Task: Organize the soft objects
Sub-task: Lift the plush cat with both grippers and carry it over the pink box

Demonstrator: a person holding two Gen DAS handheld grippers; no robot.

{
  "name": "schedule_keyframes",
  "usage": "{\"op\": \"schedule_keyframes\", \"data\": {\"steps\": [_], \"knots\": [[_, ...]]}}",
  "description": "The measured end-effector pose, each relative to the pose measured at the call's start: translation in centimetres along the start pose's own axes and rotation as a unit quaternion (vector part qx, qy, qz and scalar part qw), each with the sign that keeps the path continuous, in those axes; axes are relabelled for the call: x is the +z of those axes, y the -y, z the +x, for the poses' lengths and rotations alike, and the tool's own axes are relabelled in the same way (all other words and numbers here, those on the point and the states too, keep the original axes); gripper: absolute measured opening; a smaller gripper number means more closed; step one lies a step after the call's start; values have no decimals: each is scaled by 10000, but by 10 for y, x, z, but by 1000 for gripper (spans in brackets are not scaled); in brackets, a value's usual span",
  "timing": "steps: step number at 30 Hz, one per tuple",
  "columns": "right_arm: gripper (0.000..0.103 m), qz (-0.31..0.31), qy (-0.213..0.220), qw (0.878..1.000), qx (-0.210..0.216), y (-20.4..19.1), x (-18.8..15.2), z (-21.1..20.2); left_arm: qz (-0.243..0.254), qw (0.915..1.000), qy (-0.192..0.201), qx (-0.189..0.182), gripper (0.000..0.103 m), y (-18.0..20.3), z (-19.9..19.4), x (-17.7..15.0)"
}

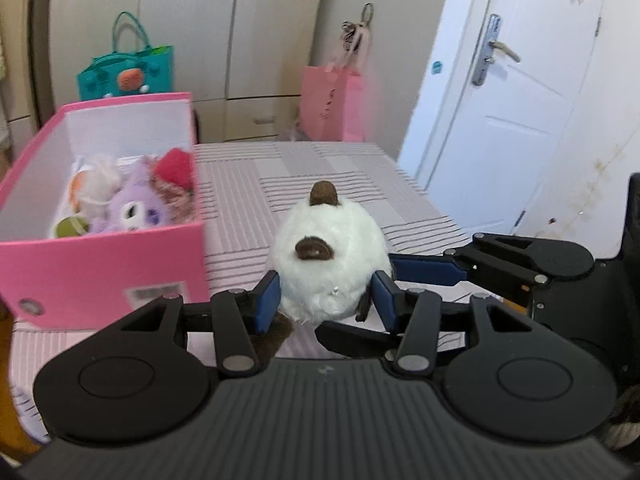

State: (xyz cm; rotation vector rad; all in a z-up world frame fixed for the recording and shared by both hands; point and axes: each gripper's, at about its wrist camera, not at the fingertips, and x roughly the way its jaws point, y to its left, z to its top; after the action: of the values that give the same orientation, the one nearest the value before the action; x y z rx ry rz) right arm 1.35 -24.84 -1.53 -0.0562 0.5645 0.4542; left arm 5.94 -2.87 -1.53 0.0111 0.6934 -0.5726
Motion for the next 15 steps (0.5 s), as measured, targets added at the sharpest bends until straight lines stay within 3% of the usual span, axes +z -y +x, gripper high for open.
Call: {"op": "schedule_keyframes", "data": {"steps": [4,15], "knots": [[67,-12,-75,9994,332,-11,4,10,-172,9997,-74,138,47,-15,-13,-1],[67,-237,-8,9924,1204,-41,44,24,-426,9969,217,619,47,-53,-64,9]]}}
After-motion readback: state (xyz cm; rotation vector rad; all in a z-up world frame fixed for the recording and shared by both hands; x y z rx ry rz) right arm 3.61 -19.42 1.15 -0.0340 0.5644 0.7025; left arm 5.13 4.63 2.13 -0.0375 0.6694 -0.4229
